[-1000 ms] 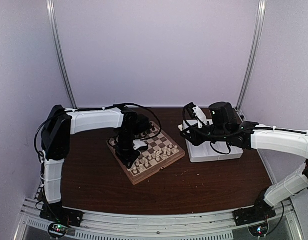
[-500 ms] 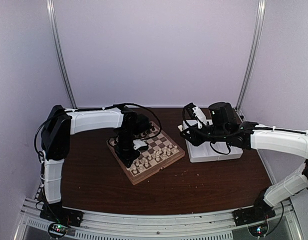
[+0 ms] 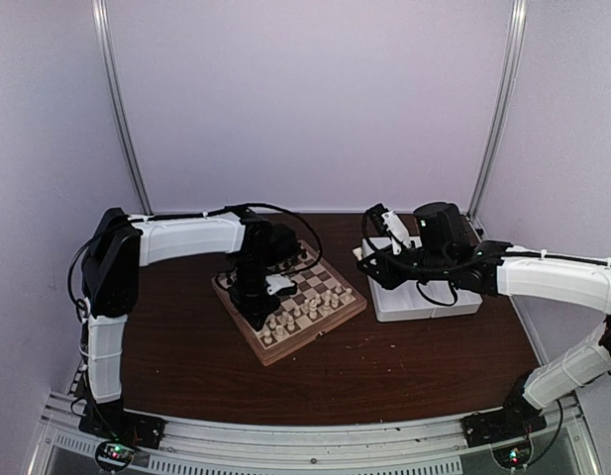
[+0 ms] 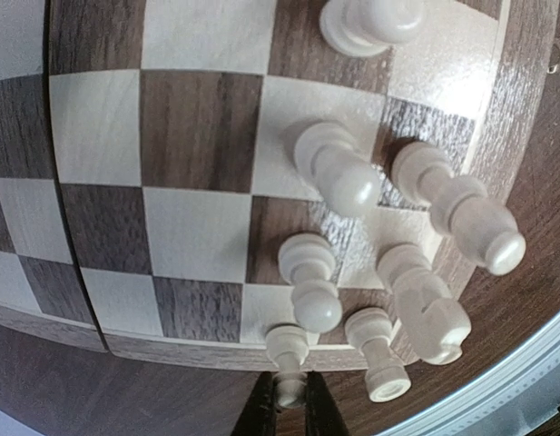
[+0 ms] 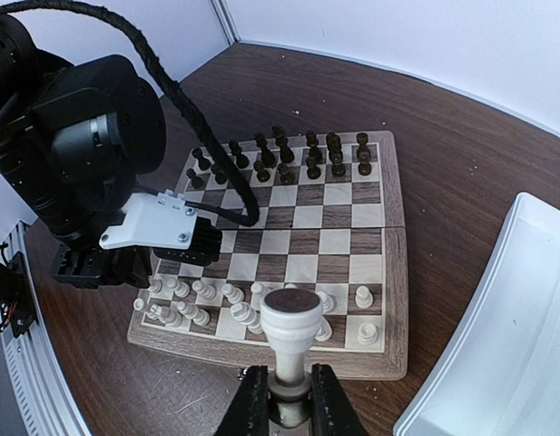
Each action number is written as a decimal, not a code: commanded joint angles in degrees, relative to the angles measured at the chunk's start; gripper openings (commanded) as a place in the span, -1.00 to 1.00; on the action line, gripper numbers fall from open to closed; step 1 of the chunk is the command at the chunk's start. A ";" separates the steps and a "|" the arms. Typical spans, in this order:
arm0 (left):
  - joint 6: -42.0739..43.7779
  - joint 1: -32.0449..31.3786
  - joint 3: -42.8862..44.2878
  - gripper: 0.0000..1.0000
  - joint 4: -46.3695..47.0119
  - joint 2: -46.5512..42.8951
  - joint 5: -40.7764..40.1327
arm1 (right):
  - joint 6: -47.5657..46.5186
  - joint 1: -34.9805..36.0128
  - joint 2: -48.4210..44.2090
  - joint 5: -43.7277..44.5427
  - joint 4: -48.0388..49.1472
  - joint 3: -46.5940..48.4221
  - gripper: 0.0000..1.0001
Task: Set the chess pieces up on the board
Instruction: Place the chess piece on the chessboard.
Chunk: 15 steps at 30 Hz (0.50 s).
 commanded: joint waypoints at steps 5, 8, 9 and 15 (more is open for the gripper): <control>0.09 -0.37 1.89 -0.84 1.28 0.01 0.84 | 0.01 -0.26 -0.94 0.33 -0.65 0.62 -0.83; 0.11 -0.35 1.81 -0.79 1.26 0.10 0.76 | 0.00 -0.29 -0.94 0.33 -0.65 0.54 -0.83; 0.09 -0.37 1.85 -0.78 1.31 0.10 0.80 | -0.01 -0.27 -0.94 0.31 -0.61 0.53 -0.83; 0.08 -0.35 2.02 -0.68 1.71 0.18 0.60 | 0.07 -0.25 -0.86 0.31 -0.65 0.53 -0.83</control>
